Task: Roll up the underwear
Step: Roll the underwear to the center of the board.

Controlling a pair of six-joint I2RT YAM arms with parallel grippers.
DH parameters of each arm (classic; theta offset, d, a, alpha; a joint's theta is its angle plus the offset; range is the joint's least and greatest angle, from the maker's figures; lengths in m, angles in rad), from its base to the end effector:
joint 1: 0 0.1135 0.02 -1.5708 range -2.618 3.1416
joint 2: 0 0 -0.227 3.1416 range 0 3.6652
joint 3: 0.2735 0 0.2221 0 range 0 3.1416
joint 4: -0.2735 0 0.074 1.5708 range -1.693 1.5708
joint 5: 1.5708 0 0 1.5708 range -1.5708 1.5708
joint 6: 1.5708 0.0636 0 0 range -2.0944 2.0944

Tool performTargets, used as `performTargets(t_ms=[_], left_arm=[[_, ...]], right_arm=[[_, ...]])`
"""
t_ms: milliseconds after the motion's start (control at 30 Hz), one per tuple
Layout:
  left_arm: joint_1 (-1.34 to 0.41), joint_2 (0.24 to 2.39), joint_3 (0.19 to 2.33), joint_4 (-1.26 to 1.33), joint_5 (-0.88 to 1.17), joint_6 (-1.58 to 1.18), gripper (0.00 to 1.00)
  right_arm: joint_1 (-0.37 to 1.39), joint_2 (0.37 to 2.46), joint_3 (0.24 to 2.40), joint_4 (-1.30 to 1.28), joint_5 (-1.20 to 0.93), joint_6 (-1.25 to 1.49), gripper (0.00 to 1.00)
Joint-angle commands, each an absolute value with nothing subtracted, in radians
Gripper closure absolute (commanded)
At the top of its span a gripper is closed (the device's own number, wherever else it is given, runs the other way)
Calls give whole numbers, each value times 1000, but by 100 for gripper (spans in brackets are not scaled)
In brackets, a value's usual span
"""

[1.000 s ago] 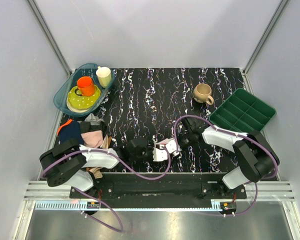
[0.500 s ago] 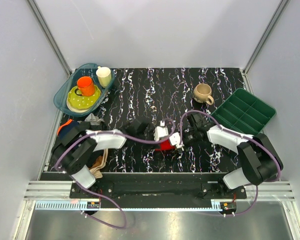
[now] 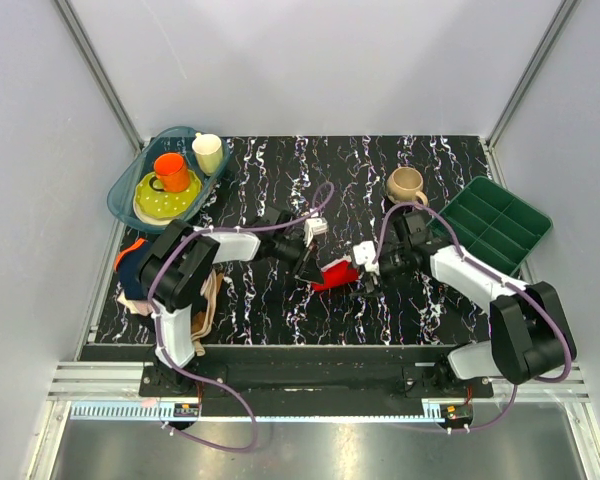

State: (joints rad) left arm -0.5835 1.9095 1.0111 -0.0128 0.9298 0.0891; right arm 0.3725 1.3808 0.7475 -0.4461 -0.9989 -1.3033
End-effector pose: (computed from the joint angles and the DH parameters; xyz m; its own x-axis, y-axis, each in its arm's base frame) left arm 0.2592 -0.2322 0.1091 -0.5911 0.4540 -0.6667 0.7951 0.1888 -0.5763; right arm 0.2005 0.1358 0.1626 0.3293 -0.4317 -0.8397 -0.9418 -0.2144 -0.2591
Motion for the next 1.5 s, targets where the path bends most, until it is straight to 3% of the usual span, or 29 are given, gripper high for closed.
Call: performTargets(t_ms=[0, 467, 833, 867, 1367, 1467], left_arm=[[-540, 2014, 1011, -104, 917, 20, 100], [-482, 2105, 1048, -86, 934, -77, 100], [-483, 2103, 1054, -83, 927, -86, 100], [-482, 2103, 1054, -81, 923, -86, 100], [-479, 2102, 1052, -72, 925, -94, 100], [-477, 2102, 1052, -66, 923, -97, 100]], right_arm=[[321, 1371, 839, -469, -1065, -1157, 29], [304, 1761, 1233, -667, -1074, -727, 27], [305, 1988, 1380, -758, -963, -522, 9], [308, 1999, 1388, -758, -945, -514, 1], [331, 2207, 1519, -977, -924, -569, 0], [337, 2232, 1523, -1009, -919, -583, 6]])
